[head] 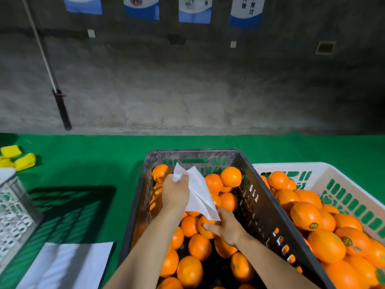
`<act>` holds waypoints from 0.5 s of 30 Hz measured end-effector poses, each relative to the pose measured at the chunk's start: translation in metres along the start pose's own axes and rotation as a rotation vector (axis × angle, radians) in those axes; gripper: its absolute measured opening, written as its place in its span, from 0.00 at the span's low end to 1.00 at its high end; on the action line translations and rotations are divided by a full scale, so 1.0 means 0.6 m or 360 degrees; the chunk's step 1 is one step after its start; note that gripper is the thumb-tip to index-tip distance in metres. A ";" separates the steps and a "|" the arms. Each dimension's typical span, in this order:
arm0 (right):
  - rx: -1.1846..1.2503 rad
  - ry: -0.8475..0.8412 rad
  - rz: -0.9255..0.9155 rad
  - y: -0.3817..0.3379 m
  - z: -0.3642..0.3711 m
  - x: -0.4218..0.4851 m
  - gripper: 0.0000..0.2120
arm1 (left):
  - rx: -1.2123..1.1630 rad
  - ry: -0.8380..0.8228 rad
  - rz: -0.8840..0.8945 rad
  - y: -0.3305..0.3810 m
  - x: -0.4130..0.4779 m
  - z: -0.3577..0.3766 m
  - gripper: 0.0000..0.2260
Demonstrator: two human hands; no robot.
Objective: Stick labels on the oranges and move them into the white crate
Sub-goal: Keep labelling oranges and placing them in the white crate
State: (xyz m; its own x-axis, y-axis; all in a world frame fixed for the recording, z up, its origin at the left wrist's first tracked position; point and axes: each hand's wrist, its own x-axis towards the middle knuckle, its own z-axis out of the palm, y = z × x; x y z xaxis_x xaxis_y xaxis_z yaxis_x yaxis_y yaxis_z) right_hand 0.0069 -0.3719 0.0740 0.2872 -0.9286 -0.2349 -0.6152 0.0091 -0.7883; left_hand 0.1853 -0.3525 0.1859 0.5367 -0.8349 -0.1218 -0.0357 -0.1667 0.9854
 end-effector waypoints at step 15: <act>-0.0714 -0.0332 0.0141 -0.051 0.005 -0.028 0.33 | 0.0137 -0.0028 0.0105 0.001 -0.006 -0.003 0.11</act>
State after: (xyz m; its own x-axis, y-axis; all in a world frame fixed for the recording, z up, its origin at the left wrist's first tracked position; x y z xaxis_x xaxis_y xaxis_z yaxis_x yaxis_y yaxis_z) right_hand 0.0228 -0.3555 0.1004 0.3320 -0.8371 -0.4348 -0.8859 -0.1184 -0.4486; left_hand 0.1848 -0.3489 0.1873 0.5161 -0.8545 -0.0596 -0.1434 -0.1548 0.9775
